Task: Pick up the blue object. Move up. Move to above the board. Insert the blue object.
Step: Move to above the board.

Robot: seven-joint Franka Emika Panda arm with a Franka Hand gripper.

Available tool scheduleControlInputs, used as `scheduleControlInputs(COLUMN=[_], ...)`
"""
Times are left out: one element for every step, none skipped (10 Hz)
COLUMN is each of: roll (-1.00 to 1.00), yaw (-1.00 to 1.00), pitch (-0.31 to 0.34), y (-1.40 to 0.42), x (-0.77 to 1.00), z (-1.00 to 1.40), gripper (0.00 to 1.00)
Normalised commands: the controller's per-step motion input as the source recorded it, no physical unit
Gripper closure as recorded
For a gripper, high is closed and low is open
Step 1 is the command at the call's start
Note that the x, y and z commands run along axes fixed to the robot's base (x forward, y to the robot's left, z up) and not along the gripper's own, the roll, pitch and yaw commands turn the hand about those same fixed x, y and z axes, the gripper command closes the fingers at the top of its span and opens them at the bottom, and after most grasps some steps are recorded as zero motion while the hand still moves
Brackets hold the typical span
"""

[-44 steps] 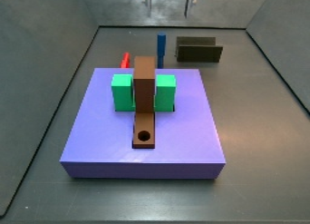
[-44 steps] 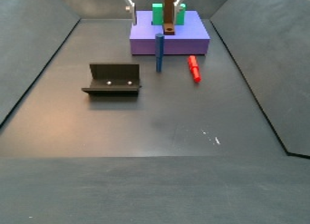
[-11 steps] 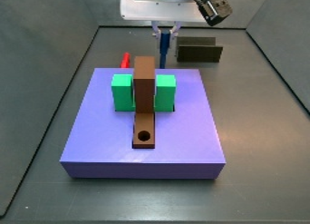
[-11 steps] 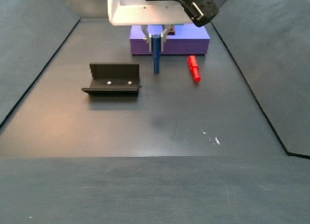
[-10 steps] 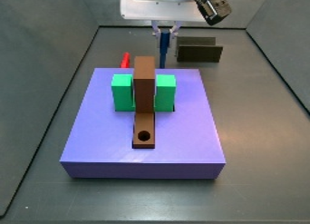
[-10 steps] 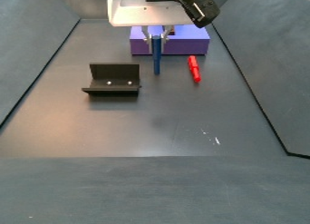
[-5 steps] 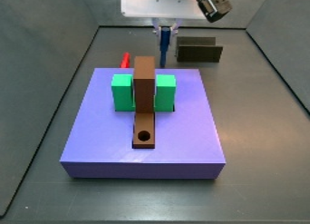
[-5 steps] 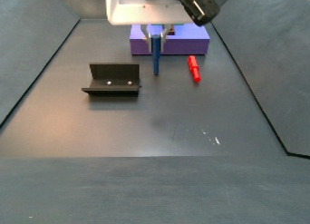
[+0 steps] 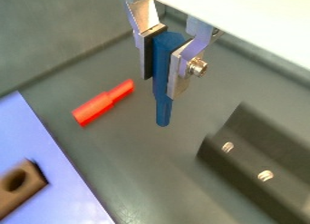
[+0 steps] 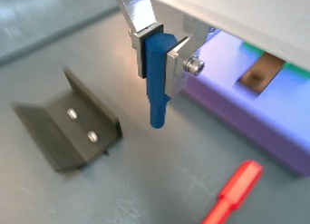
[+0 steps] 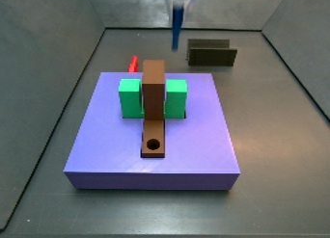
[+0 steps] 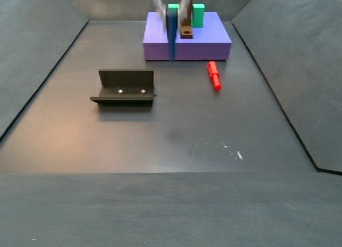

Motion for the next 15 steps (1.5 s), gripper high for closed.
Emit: scheduleControlInputs(roll=[0.00,-0.01,-0.01,-0.02,-0.02,-0.02,0.05,0.09,0.09,0.03,0.02,0.01,0.00,0.00,0.00], yaw=[-0.01,-0.01,0.00,-0.01,-0.01,-0.01,-0.21,-0.18,-0.09,-0.05,-0.03,-0.01,0.00,0.00,0.00], pitch=[0.024,0.021,0.061,0.089,0.064,0.048,0.183,0.160,0.109,0.097,0.100,0.088,0.086,0.089,0.095], y=[0.00,0.00,0.00,0.00,0.00,0.00,-1.40,-1.40,-1.40,-1.40,-1.40,-1.00,-0.62,-0.38,-0.23], x=[-0.04,0.01,0.05,0.03,0.03,0.04,-0.24,-0.25,-0.24,-0.22,-0.21,-0.14,-0.07,-0.02,0.00], z=[1.40,1.40,1.40,0.88,0.36,0.19,0.31,0.29,0.30,0.30,0.31,0.24,0.15,0.09,0.07], gripper=[1.00,1.00,1.00,1.00,1.00,1.00,1.00,1.00,1.00,1.00,1.00,1.00,1.00,1.00,1.00])
